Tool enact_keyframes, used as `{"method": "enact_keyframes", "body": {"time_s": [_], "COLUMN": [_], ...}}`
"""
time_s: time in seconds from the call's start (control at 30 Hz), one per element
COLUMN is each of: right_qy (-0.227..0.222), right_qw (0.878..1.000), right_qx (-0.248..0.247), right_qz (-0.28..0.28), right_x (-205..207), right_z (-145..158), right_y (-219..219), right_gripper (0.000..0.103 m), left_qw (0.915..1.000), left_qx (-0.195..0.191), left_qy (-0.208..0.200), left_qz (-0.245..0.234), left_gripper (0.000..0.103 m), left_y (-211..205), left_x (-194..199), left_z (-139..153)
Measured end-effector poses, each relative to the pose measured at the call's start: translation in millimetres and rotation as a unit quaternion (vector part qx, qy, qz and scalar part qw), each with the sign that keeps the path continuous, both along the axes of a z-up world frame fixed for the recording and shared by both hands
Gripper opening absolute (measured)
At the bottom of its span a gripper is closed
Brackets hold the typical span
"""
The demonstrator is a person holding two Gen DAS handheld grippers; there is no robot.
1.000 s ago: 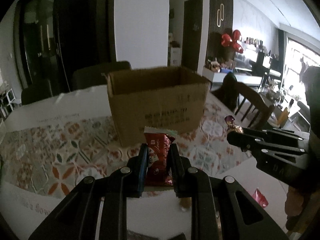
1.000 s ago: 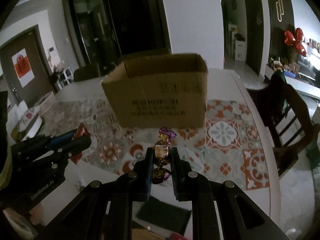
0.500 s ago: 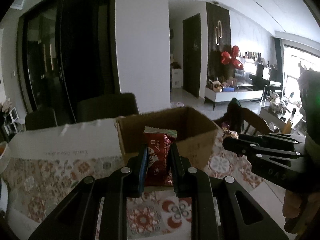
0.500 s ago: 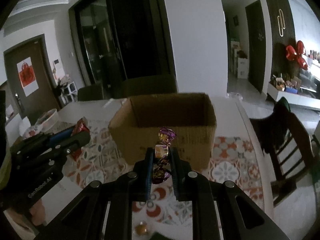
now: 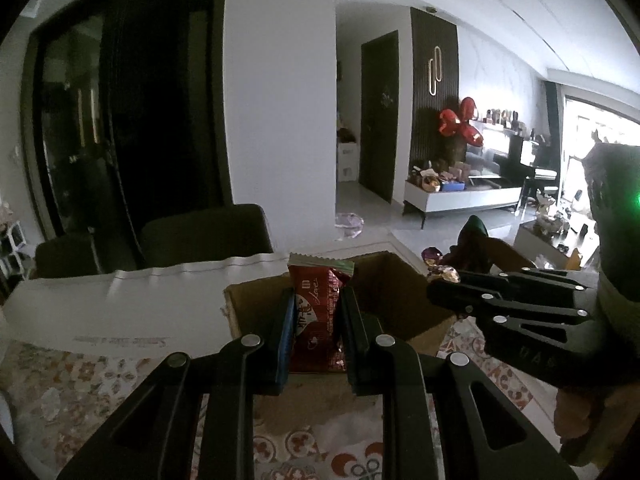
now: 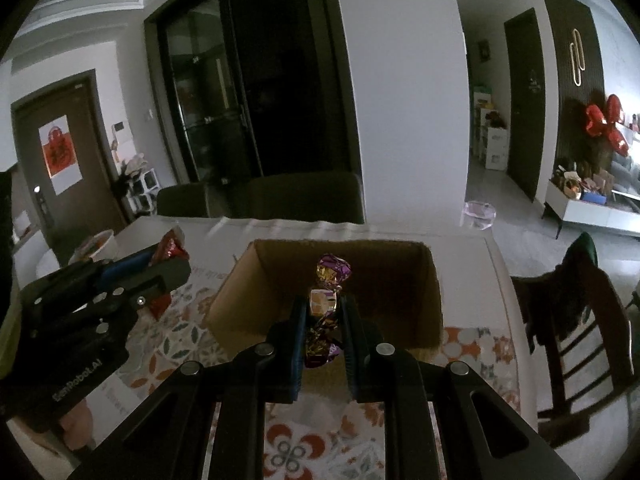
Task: Organize snacks
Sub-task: 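Carry the red packet and purple candy into the cardboard box and open both tools, then withdraw both open tools from the box back over the table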
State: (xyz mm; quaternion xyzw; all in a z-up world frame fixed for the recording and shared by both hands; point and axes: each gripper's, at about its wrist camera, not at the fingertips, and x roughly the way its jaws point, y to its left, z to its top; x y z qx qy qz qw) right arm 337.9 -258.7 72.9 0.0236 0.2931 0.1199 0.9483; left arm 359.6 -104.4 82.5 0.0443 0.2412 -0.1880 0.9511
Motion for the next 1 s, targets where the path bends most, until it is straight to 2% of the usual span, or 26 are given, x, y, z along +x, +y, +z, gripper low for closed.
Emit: {"method": "enact_keyframes", "body": {"time_s": [0.2, 0.4, 0.47, 0.5, 0.53, 0.57, 0.67, 0.7, 0.8, 0.83, 0.9, 1.0], "right_qy": [0.014, 0.051, 0.060, 0.064, 0.071, 0.076, 0.084, 0.082, 0.078, 0.073, 0.065, 0.050], "right_qw": [1.000, 0.999, 0.998, 0.998, 0.997, 0.997, 0.995, 0.995, 0.996, 0.996, 0.996, 0.996], "right_qx": [0.003, 0.007, 0.007, 0.007, 0.010, 0.011, 0.014, 0.011, 0.007, 0.003, -0.004, -0.013], "right_qz": [0.002, -0.005, -0.010, -0.015, -0.020, -0.024, -0.043, -0.049, -0.051, -0.054, -0.059, -0.074], "right_x": [29.7, 60.8, 68.7, 72.3, 75.8, 78.5, 80.4, 78.4, 70.8, 65.0, 58.6, 41.6], "right_z": [-2.4, -23.5, -30.4, -34.0, -38.2, -40.2, -46.4, -46.8, -43.6, -41.6, -37.6, -29.8], "right_y": [-2.2, -6.9, -9.0, -10.2, -13.0, -13.9, -20.8, -22.4, -23.8, -23.3, -22.5, -21.3], "right_gripper": [0.018, 0.018, 0.018, 0.018, 0.019, 0.020, 0.046, 0.047, 0.047, 0.048, 0.062, 0.074], "left_qw": [0.9990, 0.9935, 0.9919, 0.9918, 0.9923, 0.9928, 0.9934, 0.9935, 0.9951, 0.9955, 0.9963, 0.9972], "left_qx": [0.004, 0.000, 0.001, 0.003, 0.006, 0.011, 0.022, 0.027, 0.035, 0.037, 0.037, 0.043], "left_qy": [0.045, 0.113, 0.126, 0.127, 0.124, 0.119, 0.112, 0.110, 0.091, 0.085, 0.074, 0.053], "left_qz": [-0.005, -0.014, -0.013, -0.009, -0.004, 0.001, 0.005, 0.009, 0.016, 0.019, 0.023, 0.031], "left_gripper": [0.022, 0.023, 0.038, 0.050, 0.055, 0.056, 0.059, 0.064, 0.069, 0.074, 0.079, 0.084], "left_y": [-9.0, -16.8, -17.8, -18.0, -17.8, -17.5, -18.5, -18.4, -16.6, -15.1, -10.9, -5.9], "left_x": [41.2, 81.5, 86.9, 88.4, 87.6, 86.5, 79.5, 75.1, 63.2, 57.7, 49.7, 31.6], "left_z": [-11.6, -32.3, -38.4, -40.4, -40.7, -41.1, -40.2, -39.4, -36.3, -34.0, -30.3, -24.4]}}
